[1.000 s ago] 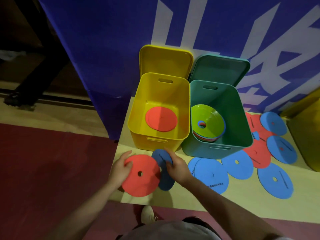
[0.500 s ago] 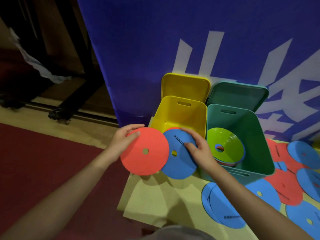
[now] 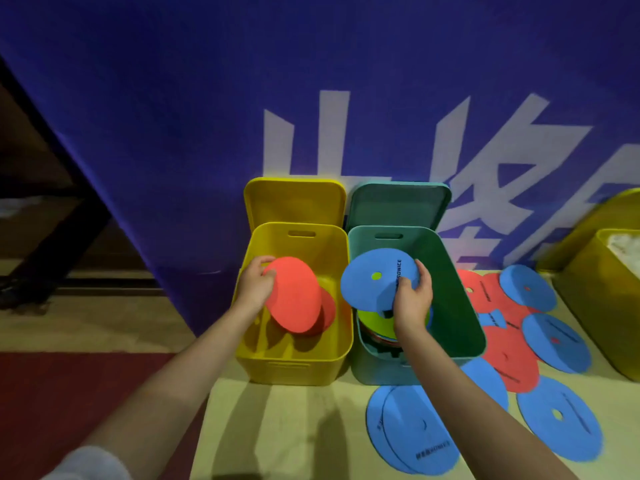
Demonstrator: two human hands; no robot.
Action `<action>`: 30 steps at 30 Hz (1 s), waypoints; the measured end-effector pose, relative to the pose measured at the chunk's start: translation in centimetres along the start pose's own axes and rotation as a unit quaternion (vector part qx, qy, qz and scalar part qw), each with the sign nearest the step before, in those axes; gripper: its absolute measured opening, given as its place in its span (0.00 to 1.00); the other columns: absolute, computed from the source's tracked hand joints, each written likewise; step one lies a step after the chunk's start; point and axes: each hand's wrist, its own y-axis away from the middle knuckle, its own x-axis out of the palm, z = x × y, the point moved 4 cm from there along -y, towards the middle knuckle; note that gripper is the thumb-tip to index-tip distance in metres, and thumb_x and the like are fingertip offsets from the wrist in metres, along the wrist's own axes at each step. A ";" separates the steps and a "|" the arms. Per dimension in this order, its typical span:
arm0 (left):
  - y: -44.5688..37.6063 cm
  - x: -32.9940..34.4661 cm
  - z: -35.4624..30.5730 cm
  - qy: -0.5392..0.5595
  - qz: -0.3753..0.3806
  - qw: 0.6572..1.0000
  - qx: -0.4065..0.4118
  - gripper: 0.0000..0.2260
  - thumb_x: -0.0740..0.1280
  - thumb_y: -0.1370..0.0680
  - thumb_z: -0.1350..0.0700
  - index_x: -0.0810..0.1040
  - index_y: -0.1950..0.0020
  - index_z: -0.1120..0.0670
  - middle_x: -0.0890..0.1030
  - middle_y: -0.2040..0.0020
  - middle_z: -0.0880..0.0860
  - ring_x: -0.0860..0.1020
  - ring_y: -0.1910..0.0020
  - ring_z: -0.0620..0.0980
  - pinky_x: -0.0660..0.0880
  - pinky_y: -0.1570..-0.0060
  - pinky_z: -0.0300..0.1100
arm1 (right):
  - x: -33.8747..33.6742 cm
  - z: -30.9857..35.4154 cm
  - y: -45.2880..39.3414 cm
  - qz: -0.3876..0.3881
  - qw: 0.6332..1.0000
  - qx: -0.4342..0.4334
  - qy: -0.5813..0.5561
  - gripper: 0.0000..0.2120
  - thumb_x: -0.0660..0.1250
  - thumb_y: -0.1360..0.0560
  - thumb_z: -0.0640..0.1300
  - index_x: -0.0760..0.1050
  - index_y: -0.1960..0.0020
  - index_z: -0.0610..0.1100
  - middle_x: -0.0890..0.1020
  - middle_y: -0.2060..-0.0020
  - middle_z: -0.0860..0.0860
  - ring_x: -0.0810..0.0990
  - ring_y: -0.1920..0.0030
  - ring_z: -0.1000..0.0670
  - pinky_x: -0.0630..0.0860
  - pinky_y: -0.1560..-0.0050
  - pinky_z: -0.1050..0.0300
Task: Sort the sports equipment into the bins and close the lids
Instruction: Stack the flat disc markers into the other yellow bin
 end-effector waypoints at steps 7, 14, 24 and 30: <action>-6.3 6.5 5.8 -0.014 0.011 0.994 -0.112 0.14 0.61 0.25 0.66 0.76 0.41 0.56 0.80 0.47 0.63 0.76 0.59 0.56 0.70 0.61 0.44 | -0.7 -1.5 -3.2 -0.006 0.999 0.021 0.032 0.21 0.59 0.24 0.34 0.71 0.32 0.46 0.75 0.35 0.47 0.73 0.36 0.46 0.72 0.36 0.46; -6.9 8.0 10.6 -0.157 0.032 0.972 -0.170 0.17 0.64 0.27 0.68 0.73 0.39 0.60 0.79 0.46 0.65 0.78 0.47 0.64 0.72 0.52 0.50 | 0.0 -2.9 -4.6 -0.018 0.997 0.051 0.049 0.21 0.60 0.24 0.34 0.72 0.33 0.47 0.76 0.37 0.48 0.74 0.38 0.46 0.73 0.38 0.47; -8.4 7.6 9.1 -0.160 0.065 0.962 -0.213 0.24 0.64 0.24 0.55 0.67 0.29 0.57 0.72 0.32 0.63 0.70 0.34 0.63 0.67 0.35 0.52 | 1.7 -2.8 -3.7 -0.005 0.998 0.066 0.019 0.21 0.60 0.23 0.33 0.71 0.32 0.44 0.75 0.37 0.47 0.74 0.38 0.46 0.73 0.40 0.51; -6.0 2.6 -2.4 -0.220 -0.021 0.970 0.101 0.20 0.65 0.24 0.59 0.72 0.32 0.55 0.71 0.36 0.61 0.71 0.37 0.62 0.67 0.36 0.52 | 5.4 -0.4 -2.0 0.070 0.997 0.014 0.020 0.21 0.60 0.23 0.33 0.70 0.32 0.43 0.76 0.38 0.46 0.76 0.40 0.46 0.74 0.40 0.50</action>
